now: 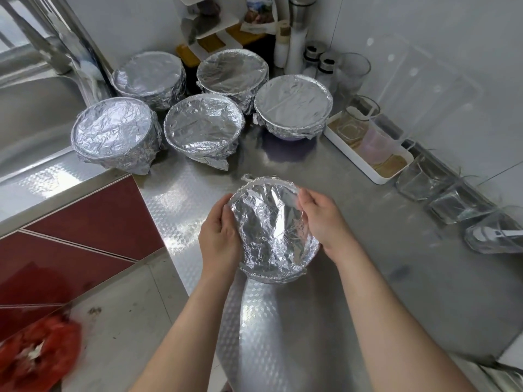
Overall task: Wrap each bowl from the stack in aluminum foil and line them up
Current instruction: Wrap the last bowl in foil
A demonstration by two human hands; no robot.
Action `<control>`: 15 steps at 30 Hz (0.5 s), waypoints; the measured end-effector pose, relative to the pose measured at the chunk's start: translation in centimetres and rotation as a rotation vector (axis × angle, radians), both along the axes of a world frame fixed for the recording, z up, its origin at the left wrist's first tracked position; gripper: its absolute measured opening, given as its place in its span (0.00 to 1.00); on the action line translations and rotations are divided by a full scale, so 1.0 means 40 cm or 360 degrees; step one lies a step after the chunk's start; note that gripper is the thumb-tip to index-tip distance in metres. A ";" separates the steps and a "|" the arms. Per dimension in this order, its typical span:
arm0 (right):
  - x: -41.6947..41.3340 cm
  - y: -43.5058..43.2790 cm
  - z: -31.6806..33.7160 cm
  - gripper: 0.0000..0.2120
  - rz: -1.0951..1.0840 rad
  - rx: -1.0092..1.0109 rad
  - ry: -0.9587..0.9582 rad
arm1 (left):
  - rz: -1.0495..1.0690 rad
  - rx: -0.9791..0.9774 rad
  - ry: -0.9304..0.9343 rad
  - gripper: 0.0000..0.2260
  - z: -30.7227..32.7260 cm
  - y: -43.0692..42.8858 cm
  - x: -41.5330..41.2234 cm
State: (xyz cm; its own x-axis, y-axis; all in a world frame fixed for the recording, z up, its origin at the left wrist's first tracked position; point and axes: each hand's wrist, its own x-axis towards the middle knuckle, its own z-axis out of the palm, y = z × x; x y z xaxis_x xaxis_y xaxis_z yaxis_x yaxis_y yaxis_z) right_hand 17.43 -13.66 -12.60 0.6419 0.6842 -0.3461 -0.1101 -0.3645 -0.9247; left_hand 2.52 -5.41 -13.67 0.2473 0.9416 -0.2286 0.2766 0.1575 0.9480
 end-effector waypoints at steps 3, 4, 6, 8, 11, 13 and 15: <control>0.001 -0.013 -0.005 0.13 0.0011 -0.0019 0.0090 | -0.0044 0.0020 0.0044 0.13 -0.006 0.006 -0.006; 0.009 -0.017 -0.009 0.12 0.0040 -0.0015 0.0105 | -0.0055 0.0016 0.0048 0.13 -0.006 0.009 -0.010; 0.028 -0.013 -0.004 0.14 0.0126 -0.0035 0.0137 | -0.0088 -0.0010 0.0041 0.12 -0.001 0.016 -0.015; 0.049 0.007 0.007 0.17 0.0215 -0.0029 0.0058 | -0.0133 -0.0040 0.0044 0.12 0.004 0.023 -0.016; 0.072 0.049 0.020 0.17 0.0343 -0.0045 -0.0075 | -0.0161 -0.0047 0.0037 0.14 0.011 0.028 -0.013; 0.080 0.068 0.016 0.16 0.0482 -0.0079 -0.0203 | -0.0165 -0.0034 0.0037 0.14 0.009 0.027 -0.012; 0.074 0.078 0.011 0.16 0.0603 -0.0120 -0.0297 | -0.0169 -0.0020 0.0035 0.13 0.010 0.024 -0.010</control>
